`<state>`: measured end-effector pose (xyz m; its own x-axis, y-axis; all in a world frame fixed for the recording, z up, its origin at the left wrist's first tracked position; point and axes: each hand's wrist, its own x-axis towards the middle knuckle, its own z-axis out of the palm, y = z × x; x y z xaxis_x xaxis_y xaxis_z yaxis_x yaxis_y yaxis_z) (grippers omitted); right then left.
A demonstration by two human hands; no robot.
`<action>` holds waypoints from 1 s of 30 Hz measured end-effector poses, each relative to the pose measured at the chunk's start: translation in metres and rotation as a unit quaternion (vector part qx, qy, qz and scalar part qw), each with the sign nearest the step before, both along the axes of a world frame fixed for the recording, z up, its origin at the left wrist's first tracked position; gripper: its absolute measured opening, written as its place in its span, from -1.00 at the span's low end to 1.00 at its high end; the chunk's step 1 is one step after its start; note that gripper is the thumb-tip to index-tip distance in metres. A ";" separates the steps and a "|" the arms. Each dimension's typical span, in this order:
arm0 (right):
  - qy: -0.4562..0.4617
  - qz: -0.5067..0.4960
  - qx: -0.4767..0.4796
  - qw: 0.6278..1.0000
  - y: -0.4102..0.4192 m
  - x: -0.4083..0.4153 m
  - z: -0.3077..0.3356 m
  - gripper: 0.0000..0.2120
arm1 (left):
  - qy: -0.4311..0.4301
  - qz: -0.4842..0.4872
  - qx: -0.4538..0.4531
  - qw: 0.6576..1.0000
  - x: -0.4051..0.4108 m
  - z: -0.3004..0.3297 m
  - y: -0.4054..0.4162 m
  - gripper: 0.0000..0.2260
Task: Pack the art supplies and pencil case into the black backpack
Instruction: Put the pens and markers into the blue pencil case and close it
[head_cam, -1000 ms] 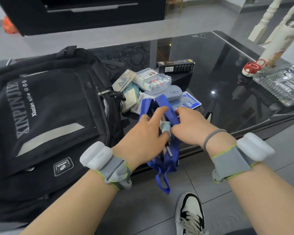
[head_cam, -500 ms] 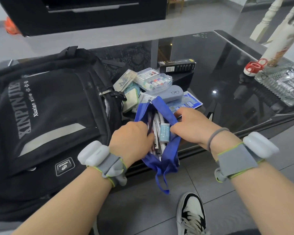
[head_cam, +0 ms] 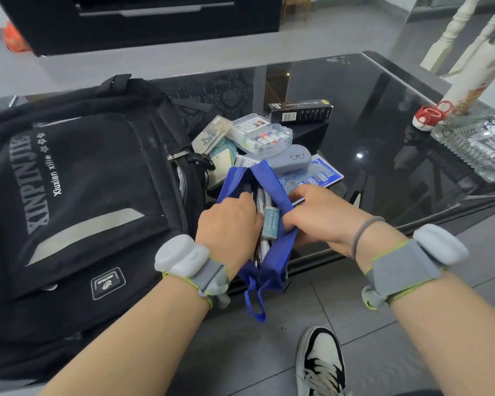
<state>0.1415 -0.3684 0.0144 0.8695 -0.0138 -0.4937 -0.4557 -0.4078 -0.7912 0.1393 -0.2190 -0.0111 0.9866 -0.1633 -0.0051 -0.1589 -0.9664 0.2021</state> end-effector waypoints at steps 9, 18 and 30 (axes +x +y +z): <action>0.034 -0.001 -0.017 0.999 -0.011 0.005 -0.001 -0.72 | -0.076 -0.020 -0.039 0.996 0.006 0.008 0.016 -0.82; -0.142 0.062 -0.259 0.953 -0.024 0.017 -0.025 -0.70 | 0.016 0.001 -0.096 0.995 0.004 0.013 0.018 -0.56; -0.113 0.218 -0.477 0.844 0.005 0.006 -0.045 -0.62 | 0.027 0.035 0.017 0.999 0.002 0.025 0.027 -0.71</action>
<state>0.1478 -0.3632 -0.0309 0.9652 0.0350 -0.2591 0.0215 -0.9983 -0.0546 0.1411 -0.1918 0.0139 0.9938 -0.0920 -0.0619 -0.0798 -0.9811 0.1762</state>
